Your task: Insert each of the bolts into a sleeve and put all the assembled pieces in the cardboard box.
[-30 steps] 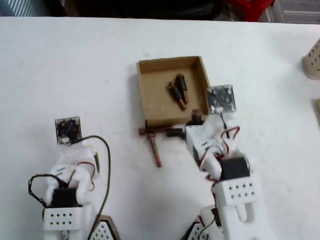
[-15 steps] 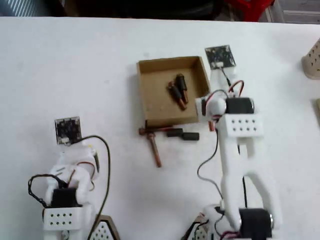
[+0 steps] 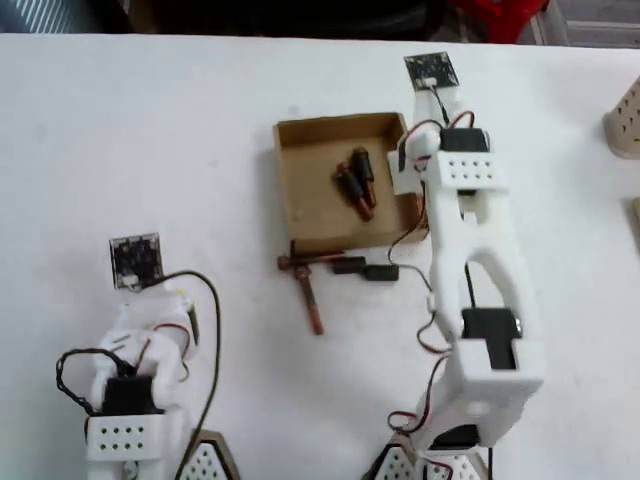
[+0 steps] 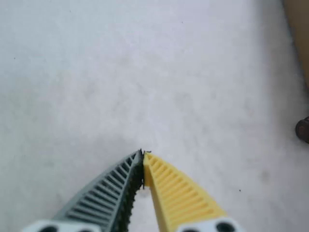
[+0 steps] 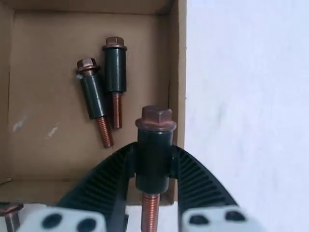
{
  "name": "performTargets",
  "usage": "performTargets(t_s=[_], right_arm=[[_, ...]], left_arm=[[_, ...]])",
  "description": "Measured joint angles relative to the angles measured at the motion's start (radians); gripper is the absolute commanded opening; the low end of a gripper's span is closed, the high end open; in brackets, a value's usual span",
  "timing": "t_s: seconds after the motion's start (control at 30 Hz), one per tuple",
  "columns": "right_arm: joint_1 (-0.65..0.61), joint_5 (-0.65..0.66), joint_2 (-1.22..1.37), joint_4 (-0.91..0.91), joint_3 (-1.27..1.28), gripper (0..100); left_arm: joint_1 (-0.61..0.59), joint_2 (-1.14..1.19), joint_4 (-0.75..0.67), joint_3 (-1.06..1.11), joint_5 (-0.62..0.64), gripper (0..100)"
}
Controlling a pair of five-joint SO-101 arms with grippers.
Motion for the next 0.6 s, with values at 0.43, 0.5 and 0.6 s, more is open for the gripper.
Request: performTargets(t_s=[0.43, 0.5, 0.6], right_arm=[[-0.017, 0.0, 0.439, 0.028, -0.404, 3.4], [-0.029, 0.0, 0.482, 0.052, -0.457, 8.3], [-0.048, 0.003, 0.537, 0.092, -0.528, 15.1]], left_arm=[[0.0, 0.0, 0.0, 0.0, 0.0, 2], [0.0, 0.0, 0.0, 0.0, 0.0, 2], [0.0, 0.0, 0.0, 0.0, 0.0, 2]])
